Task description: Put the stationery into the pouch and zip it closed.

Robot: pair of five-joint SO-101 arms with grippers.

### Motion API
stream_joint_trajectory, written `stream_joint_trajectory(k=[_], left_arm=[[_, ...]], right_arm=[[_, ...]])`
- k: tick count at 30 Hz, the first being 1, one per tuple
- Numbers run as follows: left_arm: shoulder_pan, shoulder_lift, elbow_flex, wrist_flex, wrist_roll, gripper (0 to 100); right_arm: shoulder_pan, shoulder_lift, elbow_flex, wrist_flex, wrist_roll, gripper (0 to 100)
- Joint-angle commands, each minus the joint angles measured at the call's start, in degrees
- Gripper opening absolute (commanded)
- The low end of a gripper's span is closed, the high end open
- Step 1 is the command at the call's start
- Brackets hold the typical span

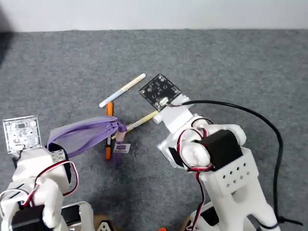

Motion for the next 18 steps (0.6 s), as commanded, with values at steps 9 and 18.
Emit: stream_joint_trajectory(k=[9, 18], left_arm=[[0.2, 1.1, -5.2, 3.0, 2.3, 1], [0.2, 1.1, -5.1, 3.9, 2.5, 1]], right_arm=[[3.7, 17.1, -4.0, -7.2, -20.9, 31.0], [10.3, 37.7, -22.9, -6.8, -41.7, 31.0]])
